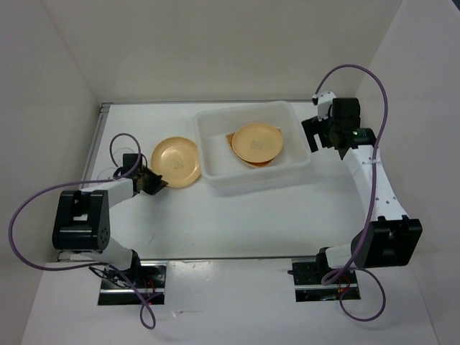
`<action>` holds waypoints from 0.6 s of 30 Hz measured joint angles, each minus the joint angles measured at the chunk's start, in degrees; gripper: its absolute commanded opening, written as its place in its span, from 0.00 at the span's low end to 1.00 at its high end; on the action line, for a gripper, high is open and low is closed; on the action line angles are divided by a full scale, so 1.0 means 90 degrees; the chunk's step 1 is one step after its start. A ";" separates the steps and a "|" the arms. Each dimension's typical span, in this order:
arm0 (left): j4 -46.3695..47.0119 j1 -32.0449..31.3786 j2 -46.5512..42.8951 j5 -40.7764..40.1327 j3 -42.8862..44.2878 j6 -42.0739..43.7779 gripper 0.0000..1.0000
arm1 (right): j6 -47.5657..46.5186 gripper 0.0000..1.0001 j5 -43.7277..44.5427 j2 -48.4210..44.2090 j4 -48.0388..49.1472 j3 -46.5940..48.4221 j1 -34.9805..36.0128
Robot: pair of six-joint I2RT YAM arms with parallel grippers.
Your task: Place the mixed dishes into the plastic bin
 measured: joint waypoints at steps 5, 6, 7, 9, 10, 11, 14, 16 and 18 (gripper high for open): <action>-0.0493 -0.0058 -0.0010 -0.0083 0.0214 0.0029 0.00 | 0.0002 0.99 0.0007 -0.0036 0.0029 -0.0053 -0.0141; -0.0702 -0.0061 -0.0083 -0.0143 0.0287 0.0032 0.00 | 0.0005 0.99 -0.0010 -0.0039 0.0034 -0.0066 -0.0153; -0.0901 -0.0073 -0.0189 -0.0260 0.0342 0.0032 0.00 | 0.0010 0.99 -0.0036 -0.0039 0.0039 -0.0070 -0.0165; -0.1375 -0.0092 -0.0566 -0.0529 0.0491 0.0019 0.00 | 0.0012 0.99 -0.0080 -0.0039 0.0041 -0.0083 -0.0168; -0.1586 -0.0109 -0.0799 -0.0668 0.0602 0.0005 0.00 | 0.0027 0.99 -0.0114 -0.0041 0.0053 -0.0100 -0.0168; -0.1843 -0.0143 -0.1059 -0.0867 0.0831 0.0002 0.00 | 0.0056 0.99 -0.0155 -0.0049 0.0073 -0.0138 -0.0168; -0.2242 -0.0236 -0.1518 -0.1375 0.1936 -0.0007 0.00 | 0.0155 0.99 -0.0306 -0.0075 0.0095 -0.0299 -0.0168; -0.2205 -0.0294 -0.1610 -0.1620 0.2846 0.0000 0.00 | 0.0255 0.99 -0.0369 -0.0087 0.0121 -0.0452 -0.0187; -0.1914 -0.0338 -0.1642 -0.1705 0.3631 0.0027 0.00 | 0.0350 0.99 -0.0369 -0.0100 0.0143 -0.0651 -0.0233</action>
